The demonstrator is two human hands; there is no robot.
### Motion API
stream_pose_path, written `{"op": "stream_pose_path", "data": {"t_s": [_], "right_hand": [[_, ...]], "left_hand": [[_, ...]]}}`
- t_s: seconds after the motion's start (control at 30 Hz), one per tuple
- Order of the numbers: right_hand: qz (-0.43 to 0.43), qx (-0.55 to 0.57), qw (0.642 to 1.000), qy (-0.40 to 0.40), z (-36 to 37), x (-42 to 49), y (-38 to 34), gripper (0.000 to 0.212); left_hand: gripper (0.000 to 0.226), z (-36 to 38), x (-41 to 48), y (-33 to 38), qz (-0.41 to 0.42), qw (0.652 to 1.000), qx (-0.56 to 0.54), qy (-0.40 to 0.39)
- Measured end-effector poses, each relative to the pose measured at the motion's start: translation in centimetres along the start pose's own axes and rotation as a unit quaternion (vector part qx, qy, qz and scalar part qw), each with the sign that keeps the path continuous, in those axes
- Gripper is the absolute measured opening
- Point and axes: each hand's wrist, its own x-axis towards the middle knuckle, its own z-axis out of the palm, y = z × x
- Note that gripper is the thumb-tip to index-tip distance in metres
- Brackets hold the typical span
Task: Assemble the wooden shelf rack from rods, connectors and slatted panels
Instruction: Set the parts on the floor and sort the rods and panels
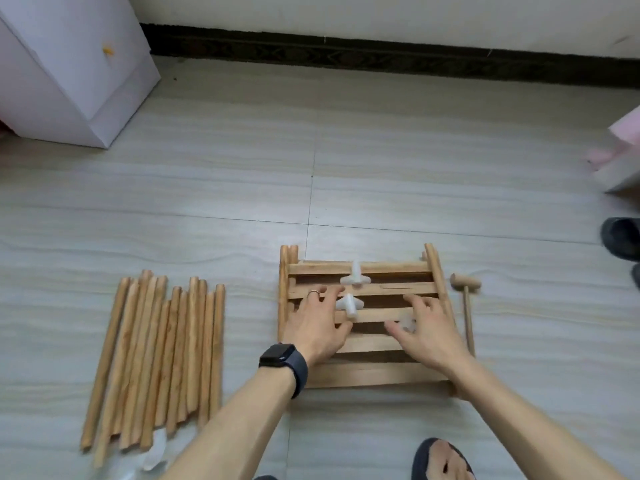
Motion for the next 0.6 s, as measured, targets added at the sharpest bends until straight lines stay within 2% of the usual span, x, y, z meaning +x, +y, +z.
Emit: {"op": "stream_pose_path", "data": {"t_s": [0.1,0.17,0.3,0.4,0.6], "right_hand": [[-0.028,0.015,0.999,0.033,3.2,-0.9,1.4,0.081],[-0.050,0.018,0.998,0.046,4.5,-1.3,2.2,0.077],[-0.097,0.048,0.990,0.087,5.1,-1.0,3.3,0.052],[-0.116,0.031,0.987,0.106,4.8,-0.5,3.4,0.041],[-0.124,0.070,0.982,0.125,4.2,-0.3,3.1,0.032]], "left_hand": [[0.064,2.1,1.8,0.4,0.015,1.000,0.027,0.007],[0.062,3.1,2.4,0.4,0.019,0.999,0.046,0.021],[0.050,3.5,2.9,0.1,0.050,0.996,0.040,0.058],[0.046,2.6,3.0,0.1,0.074,0.991,0.077,0.080],[0.063,0.0,5.2,1.6,0.061,0.991,0.033,0.117]]}}
